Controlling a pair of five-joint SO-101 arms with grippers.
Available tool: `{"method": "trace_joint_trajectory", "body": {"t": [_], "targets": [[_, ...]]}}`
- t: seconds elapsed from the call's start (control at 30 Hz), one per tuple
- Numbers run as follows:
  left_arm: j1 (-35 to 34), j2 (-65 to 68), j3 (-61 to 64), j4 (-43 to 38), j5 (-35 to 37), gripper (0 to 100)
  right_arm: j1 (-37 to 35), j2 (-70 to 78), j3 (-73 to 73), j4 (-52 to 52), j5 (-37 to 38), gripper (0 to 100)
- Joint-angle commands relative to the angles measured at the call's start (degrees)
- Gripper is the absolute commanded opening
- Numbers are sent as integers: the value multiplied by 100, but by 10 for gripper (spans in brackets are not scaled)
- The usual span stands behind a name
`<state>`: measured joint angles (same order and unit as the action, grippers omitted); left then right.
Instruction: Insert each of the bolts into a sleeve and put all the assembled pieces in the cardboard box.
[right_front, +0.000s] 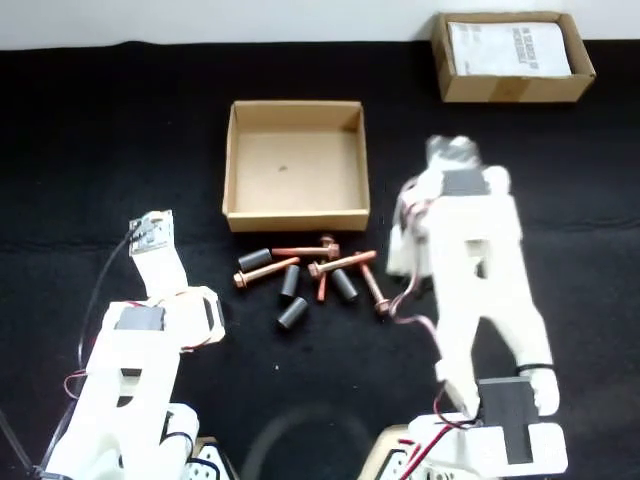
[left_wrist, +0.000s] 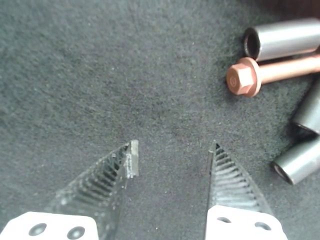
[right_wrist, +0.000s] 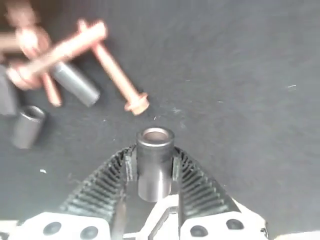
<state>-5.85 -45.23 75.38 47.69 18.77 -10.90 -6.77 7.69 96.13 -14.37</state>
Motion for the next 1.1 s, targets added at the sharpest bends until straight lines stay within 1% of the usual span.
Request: {"method": "trace_joint_trajectory", "body": {"t": [0.0, 0.2, 0.33, 0.43, 0.5, 0.6, 0.73, 0.77, 0.83, 0.93, 1.07], "targets": [[-66, 13, 66, -167, 9, 231, 708, -101, -1341, 497, -9, 8], [-66, 13, 75, -202, 9, 231, 1965, -1305, -1358, 488, 79, 8], [-66, 13, 57, -193, 0, 231, 2967, -2501, -1051, 488, 730, 8], [-4, 13, 22, 9, -114, 232, 3899, -3433, -602, 470, 1134, 8], [189, 22, -75, 264, -598, 232, 4523, -3987, -198, 462, 1442, 8], [374, 22, -356, 677, -1336, 232, 5552, -4743, 664, 92, 1864, 8], [312, 22, -1305, 1099, -2743, 231, 6835, -5684, 2334, -989, 2382, 8], [312, 22, -1666, 1327, -3015, 231, 7116, -5921, 2791, -1341, 2523, 8], [488, 48, -2466, 1881, -3288, 231, 7609, -6378, 3662, -2000, 2769, 8], [1103, 356, -3785, 2804, -3815, 231, 8127, -7064, 4840, -2941, 3103, 8], [2193, 1323, -5587, 3965, -4475, 231, 8435, -7996, 6114, -3925, 3402, 8]]}}
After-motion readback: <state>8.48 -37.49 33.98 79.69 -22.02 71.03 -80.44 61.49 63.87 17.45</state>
